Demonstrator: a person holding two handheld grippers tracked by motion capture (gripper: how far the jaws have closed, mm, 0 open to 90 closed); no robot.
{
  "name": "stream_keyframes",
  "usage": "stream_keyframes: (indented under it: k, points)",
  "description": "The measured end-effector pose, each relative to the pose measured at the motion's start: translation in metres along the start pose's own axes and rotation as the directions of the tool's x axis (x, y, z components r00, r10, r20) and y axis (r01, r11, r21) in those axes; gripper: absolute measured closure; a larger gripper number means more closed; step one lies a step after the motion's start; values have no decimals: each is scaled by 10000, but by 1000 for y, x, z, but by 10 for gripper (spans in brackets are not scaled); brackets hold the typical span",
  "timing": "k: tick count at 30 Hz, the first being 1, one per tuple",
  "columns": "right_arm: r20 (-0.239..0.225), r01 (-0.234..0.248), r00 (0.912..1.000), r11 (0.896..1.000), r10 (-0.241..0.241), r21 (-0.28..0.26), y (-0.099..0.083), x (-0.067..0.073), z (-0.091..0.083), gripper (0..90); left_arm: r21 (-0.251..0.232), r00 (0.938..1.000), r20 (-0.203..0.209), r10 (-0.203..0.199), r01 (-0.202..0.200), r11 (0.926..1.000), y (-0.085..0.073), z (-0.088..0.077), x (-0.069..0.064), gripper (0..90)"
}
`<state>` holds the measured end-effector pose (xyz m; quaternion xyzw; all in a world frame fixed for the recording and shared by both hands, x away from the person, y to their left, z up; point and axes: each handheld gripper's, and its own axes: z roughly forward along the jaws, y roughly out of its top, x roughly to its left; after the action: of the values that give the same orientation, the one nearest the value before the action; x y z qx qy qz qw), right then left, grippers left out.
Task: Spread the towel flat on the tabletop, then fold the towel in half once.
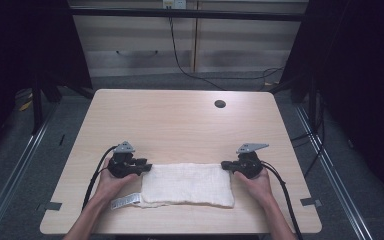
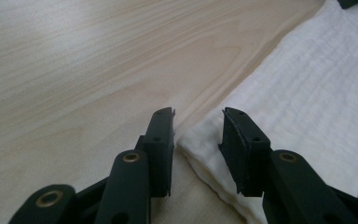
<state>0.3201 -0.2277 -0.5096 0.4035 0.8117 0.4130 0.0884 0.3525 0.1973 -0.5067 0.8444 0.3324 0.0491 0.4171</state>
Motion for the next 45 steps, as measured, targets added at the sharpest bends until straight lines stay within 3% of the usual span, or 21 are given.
stream_keyframes:
  k: [11,19,33,45]
  points:
    - [-53,-146,9999,9999,146,-38,-1,-1,-1,879,191,9992,88,395,-396,9990,-4,-4,-6,850]
    - [-141,-285,9995,9989,280,-381,3,-3,-6,879,-40,9992,399,-84,85,10000,-4,-5,-2,860]
    - [-22,190,9998,9944,-193,-1043,19,3,-27,879,-963,9989,442,-150,192,9952,9,-21,-5,861]
    - [-47,698,9975,9887,-710,-1330,25,16,-41,880,-858,9992,232,-340,359,9957,10,-17,-2,862]
